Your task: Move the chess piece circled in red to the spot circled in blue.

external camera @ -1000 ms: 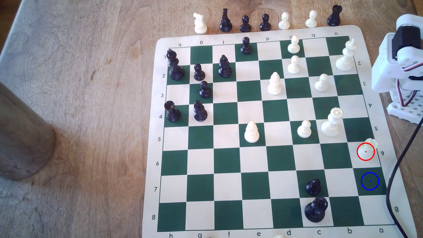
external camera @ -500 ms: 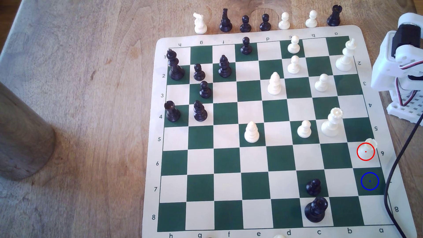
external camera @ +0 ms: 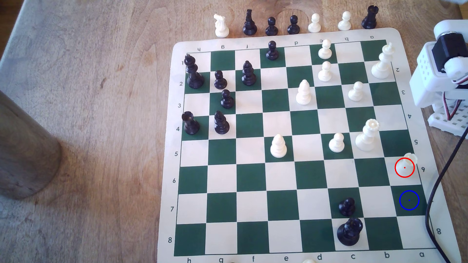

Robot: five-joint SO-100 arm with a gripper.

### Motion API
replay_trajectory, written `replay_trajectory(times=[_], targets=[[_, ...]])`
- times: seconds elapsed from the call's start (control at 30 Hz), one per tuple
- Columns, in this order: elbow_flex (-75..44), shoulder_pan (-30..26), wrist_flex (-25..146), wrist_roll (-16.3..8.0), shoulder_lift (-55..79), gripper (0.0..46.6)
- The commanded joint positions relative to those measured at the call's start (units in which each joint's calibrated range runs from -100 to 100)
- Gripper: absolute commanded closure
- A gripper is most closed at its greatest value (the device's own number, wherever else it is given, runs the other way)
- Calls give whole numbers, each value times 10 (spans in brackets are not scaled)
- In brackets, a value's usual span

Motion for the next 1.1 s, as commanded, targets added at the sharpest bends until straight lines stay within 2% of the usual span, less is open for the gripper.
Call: replay_trajectory(times=[0.0,0.03,0.13,0.17,0.2,0.3,0.43,0.47,0.5,0.6,0.63,0.7,0.8,0.93,1.07], targets=[[-60,-52,131,-9,69,381],[-78,-71,187,-20,88,379],[-94,-116,241,-31,97,386],[-92,-127,253,-33,99,396],[-69,-142,270,-34,95,442],[-25,-165,293,-30,92,454],[47,-210,313,-40,85,418],[50,-216,316,-44,92,394],[52,-237,314,-52,97,350],[49,-285,306,-70,117,312],[60,-318,299,-84,131,294],[82,-338,280,-92,145,284],[125,-340,240,-95,157,281],[152,-343,189,-111,171,289],[183,-357,181,-108,162,281]])
